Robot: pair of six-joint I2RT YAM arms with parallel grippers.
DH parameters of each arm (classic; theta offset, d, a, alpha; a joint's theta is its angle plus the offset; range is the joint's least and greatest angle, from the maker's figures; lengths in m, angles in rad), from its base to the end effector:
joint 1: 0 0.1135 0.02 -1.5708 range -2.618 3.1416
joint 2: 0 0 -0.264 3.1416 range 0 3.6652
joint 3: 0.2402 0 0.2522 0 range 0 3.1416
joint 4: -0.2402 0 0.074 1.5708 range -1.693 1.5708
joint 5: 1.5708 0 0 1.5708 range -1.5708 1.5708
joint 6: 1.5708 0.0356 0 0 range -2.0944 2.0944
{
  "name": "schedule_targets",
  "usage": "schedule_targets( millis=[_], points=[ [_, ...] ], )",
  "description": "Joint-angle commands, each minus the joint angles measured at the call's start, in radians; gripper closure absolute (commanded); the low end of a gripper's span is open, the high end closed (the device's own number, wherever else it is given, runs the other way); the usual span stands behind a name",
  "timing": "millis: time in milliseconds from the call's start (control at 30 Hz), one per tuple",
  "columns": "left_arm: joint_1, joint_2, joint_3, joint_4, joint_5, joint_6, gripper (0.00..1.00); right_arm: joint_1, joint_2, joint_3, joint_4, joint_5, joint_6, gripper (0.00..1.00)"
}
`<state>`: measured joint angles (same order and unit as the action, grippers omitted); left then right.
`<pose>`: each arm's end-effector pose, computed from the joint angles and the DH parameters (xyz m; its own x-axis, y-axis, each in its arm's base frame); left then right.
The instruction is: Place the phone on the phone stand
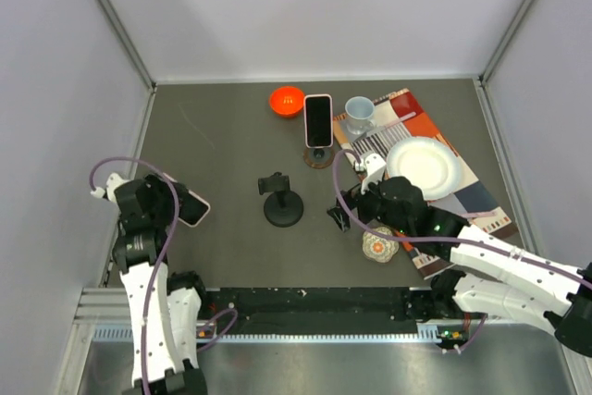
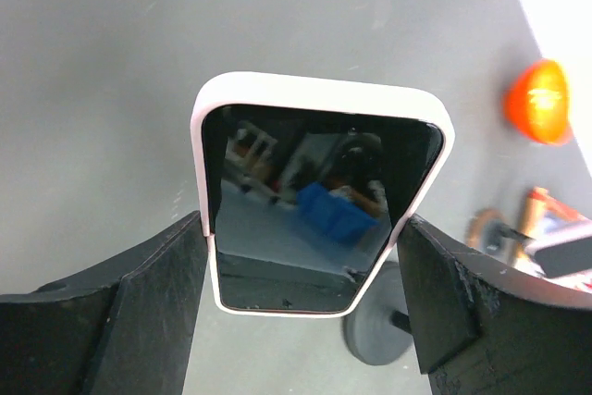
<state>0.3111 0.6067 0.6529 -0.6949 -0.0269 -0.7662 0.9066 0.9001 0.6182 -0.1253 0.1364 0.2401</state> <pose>0.1257 0.0414 0.2691 -0.1881 -0.7886 -0.5855 -0.6340 0.5528 -0.5408 0.1322 0.1610 0.2665 -0.4043 -0.1343 -0.9047 -0.6249 0.7628 0.1661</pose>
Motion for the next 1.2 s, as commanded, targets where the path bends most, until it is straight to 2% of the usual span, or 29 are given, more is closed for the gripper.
schedule_targets(
  millis=[0, 100, 133, 233, 367, 533, 700, 833, 1000, 1167],
  points=[
    [-0.027, -0.108, 0.197, 0.190, 0.169, 0.110, 1.00, -0.003, 0.003, 0.101, -0.002, -0.133, 0.021, 0.02],
    [-0.033, -0.091, 0.240, 0.339, 0.332, 0.071, 1.00, -0.002, 0.003, 0.135, -0.004, -0.211, 0.018, 0.02],
    [-0.047, -0.062, 0.251, 0.372, 0.432, 0.033, 1.00, -0.002, 0.003, 0.143, 0.003, -0.228, 0.016, 0.02],
    [-0.108, -0.007, 0.297, 0.471, 0.525, 0.002, 1.00, 0.015, 0.013, 0.161, 0.029, -0.277, 0.008, 0.02],
    [-0.208, 0.022, 0.370, 0.538, 0.564, 0.015, 1.00, 0.078, 0.042, 0.187, 0.081, -0.288, -0.024, 0.03],
    [-0.392, 0.030, 0.355, 0.563, 0.513, -0.009, 1.00, 0.176, 0.112, 0.245, 0.197, -0.183, -0.059, 0.03],
    [-0.535, 0.036, 0.303, 0.561, 0.443, 0.016, 1.00, 0.250, 0.250, 0.371, 0.260, 0.032, -0.079, 0.03],
    [-0.567, 0.030, 0.275, 0.561, 0.423, 0.037, 1.00, 0.287, 0.361, 0.521, 0.242, 0.106, -0.122, 0.06],
    [-0.569, 0.025, 0.263, 0.561, 0.433, 0.051, 1.00, 0.302, 0.430, 0.572, 0.288, 0.123, -0.116, 0.12],
    [-0.569, 0.019, 0.231, 0.561, 0.453, 0.045, 1.00, 0.304, 0.526, 0.653, 0.250, 0.132, -0.070, 0.23]
  ],
)
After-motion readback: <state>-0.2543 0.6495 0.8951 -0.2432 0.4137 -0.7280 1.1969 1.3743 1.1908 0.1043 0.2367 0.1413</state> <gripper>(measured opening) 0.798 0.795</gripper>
